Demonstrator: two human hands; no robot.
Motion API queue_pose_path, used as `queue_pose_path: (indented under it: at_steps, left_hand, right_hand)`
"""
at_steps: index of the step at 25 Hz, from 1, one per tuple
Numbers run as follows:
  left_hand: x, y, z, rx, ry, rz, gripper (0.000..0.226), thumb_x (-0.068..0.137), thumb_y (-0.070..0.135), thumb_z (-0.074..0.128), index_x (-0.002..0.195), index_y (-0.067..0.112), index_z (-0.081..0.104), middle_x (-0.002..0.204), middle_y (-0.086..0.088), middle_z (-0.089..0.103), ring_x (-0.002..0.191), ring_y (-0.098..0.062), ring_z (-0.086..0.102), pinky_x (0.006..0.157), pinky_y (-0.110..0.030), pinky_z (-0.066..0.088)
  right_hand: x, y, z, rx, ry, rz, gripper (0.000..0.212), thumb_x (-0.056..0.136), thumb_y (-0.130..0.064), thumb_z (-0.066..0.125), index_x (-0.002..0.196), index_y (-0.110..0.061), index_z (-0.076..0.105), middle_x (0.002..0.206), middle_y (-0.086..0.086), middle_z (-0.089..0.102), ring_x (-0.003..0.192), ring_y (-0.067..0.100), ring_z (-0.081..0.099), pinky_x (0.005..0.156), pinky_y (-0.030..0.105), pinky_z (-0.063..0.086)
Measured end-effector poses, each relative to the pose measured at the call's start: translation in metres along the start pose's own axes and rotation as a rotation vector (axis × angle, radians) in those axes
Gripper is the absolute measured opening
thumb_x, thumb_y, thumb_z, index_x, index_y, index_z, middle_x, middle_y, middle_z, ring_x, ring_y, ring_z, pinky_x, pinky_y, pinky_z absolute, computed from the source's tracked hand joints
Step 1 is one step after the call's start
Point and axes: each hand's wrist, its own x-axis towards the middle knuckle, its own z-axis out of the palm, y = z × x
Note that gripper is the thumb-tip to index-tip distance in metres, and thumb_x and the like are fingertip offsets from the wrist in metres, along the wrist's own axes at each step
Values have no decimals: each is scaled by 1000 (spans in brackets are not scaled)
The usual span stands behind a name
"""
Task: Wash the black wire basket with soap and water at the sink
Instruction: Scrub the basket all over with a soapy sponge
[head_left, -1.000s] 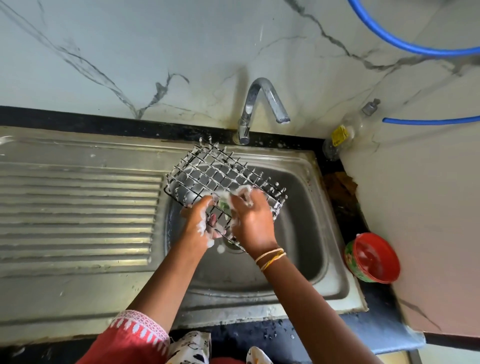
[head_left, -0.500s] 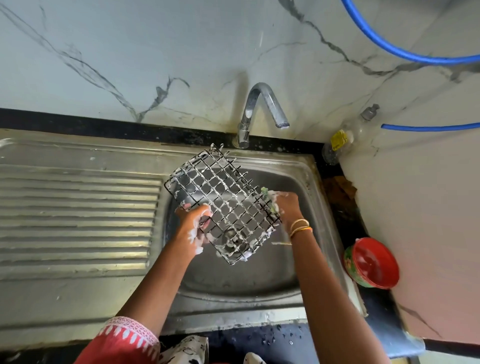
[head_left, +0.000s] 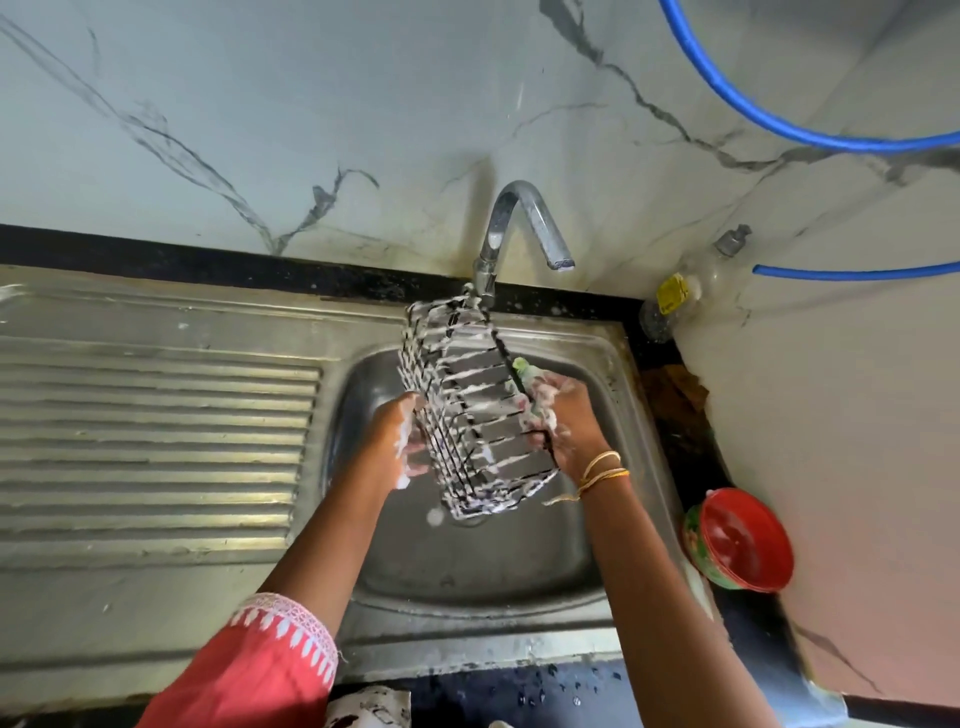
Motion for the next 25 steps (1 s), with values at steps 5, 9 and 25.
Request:
queue_pose_path:
  at_steps: [5, 9, 25]
  left_hand:
    - [-16, -5, 4, -88, -153, -15, 41, 80, 60, 62, 113, 35, 58, 150, -3, 35, 135, -35, 35, 88, -52, 45]
    - [-6, -2, 12, 8, 49, -4, 91, 80, 68, 56, 151, 23, 21, 159, -7, 19, 141, -27, 26, 109, -45, 25]
    - [-24, -8, 9, -46, -114, 146, 59, 59, 23, 46, 114, 8, 60, 81, -14, 60, 80, -32, 61, 85, -49, 48]
  right_hand:
    - [-38, 16, 47, -951, 245, -351, 16, 86, -7, 51, 98, -8, 62, 91, 12, 70, 79, 29, 62, 68, 31, 45]
    - [-53, 28, 62, -976, 264, -477, 20, 83, -4, 49, 100, -8, 58, 88, 14, 69, 85, 37, 62, 71, 37, 46]
    - [11, 10, 54, -1262, 244, -478, 35, 83, 6, 49, 118, 1, 53, 118, 26, 57, 118, 39, 50, 97, 38, 45]
